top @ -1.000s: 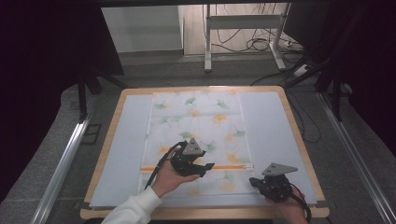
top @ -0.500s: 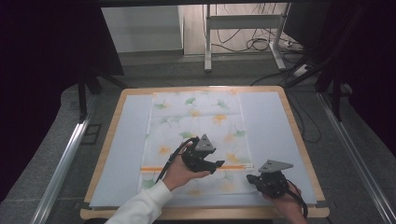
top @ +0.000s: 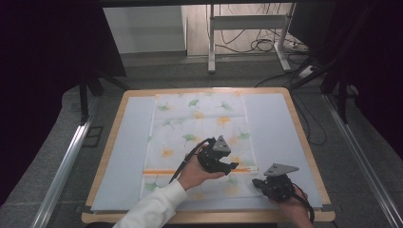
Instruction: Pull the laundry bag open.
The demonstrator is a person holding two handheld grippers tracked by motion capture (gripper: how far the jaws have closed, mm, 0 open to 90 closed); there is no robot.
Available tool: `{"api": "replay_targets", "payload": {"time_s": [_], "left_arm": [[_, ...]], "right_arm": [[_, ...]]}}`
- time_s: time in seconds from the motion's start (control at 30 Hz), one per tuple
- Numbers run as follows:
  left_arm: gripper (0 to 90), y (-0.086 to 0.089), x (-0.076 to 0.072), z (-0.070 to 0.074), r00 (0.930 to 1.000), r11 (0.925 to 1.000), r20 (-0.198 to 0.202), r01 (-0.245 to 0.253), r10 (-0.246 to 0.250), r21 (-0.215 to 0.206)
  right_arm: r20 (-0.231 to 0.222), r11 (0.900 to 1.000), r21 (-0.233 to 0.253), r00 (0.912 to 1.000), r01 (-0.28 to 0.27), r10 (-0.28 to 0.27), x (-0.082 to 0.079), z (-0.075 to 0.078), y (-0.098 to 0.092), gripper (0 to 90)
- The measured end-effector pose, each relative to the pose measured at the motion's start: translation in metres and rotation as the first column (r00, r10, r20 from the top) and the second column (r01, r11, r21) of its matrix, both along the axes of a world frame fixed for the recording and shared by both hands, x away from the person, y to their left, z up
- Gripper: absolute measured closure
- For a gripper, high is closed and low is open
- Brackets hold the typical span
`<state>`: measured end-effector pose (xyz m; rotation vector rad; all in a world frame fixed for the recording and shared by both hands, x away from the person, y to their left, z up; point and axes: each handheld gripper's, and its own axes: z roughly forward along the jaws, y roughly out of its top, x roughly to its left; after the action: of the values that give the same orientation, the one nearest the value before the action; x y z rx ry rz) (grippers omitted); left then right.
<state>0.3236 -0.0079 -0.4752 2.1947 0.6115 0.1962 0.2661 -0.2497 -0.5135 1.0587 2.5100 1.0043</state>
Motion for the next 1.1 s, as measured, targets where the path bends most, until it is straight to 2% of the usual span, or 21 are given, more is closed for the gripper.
{"api": "replay_targets", "payload": {"time_s": [0.3,0.57,0.63,0.67,0.77,0.97,1.1], "left_arm": [[52.9,-0.024,0.005,-0.009,0.9993,0.9982,0.003,0.037,-0.037,0.047],[56.1,-0.043,0.009,-0.014,0.9981,0.996,0.002,0.061,-0.061,0.065],[57.1,-0.047,0.01,-0.016,0.9982,0.9967,-0.004,0.059,-0.059,0.056],[58.0,-0.049,0.011,-0.017,0.9976,0.995,0.0,0.069,-0.069,0.072],[60.3,-0.053,0.012,-0.021,0.9965,0.9932,-0.011,0.084,-0.083,0.081],[60.8,-0.058,0.015,-0.027,0.9957,0.993,-0.02,0.092,-0.091,0.074],[60.7,-0.064,0.017,-0.029,0.995,0.9912,-0.022,0.099,-0.098,0.088]], "right_arm": [[-0.01,1.0,-0.009,0.9999,-0.003,0.003,0.0,-0.002,-0.001,89.3],[-0.015,1.0,-0.014,0.9999,-0.005,0.004,0.0,-0.003,0.0,89.3],[-0.016,1.0,-0.017,0.9999,-0.005,0.005,0.0,-0.004,0.001,89.3],[-0.016,1.0,-0.018,0.9999,-0.006,0.005,0.001,-0.004,0.001,89.3],[-0.016,1.0,-0.019,0.9999,-0.007,0.007,0.001,-0.004,0.001,89.3],[-0.016,1.0,-0.019,0.9998,-0.009,0.009,0.001,-0.004,0.001,89.3],[-0.017,1.0,-0.017,0.9998,-0.012,0.011,0.001,-0.005,0.001,89.2]]}}
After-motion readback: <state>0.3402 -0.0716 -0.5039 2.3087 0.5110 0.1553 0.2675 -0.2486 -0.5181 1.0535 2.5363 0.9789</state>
